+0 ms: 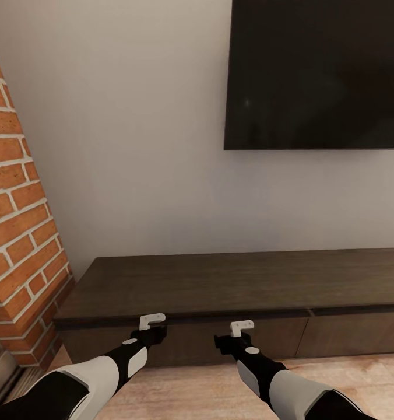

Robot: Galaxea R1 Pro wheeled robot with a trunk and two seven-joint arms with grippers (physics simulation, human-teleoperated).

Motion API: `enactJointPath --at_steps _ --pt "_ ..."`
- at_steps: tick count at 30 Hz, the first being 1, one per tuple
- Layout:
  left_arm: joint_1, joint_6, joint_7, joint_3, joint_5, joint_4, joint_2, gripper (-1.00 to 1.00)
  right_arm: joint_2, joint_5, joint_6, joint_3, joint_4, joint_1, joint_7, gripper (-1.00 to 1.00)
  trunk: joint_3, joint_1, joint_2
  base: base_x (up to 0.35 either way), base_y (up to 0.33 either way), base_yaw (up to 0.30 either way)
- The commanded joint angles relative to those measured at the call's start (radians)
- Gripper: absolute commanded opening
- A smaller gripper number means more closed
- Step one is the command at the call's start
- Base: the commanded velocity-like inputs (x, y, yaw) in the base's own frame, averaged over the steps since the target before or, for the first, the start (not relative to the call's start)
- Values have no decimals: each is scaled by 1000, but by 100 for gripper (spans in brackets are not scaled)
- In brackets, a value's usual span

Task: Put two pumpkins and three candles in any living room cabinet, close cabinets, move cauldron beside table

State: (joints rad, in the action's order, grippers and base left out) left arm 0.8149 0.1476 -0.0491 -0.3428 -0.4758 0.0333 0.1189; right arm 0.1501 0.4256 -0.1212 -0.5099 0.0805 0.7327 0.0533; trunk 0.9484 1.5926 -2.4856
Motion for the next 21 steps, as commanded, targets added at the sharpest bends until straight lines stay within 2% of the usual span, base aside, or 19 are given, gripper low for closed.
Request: enactJointPath --at_steps 1,21 --pt "1 6 -2 -8 -6 4 1 100 0 9 -3 -9 -1 1 3 100 1 0 0 0 0 0" --pt "1 6 -2 -8 -7 4 1 100 0 9 -3 -9 -1 1 3 100 1 0 0 0 0 0"
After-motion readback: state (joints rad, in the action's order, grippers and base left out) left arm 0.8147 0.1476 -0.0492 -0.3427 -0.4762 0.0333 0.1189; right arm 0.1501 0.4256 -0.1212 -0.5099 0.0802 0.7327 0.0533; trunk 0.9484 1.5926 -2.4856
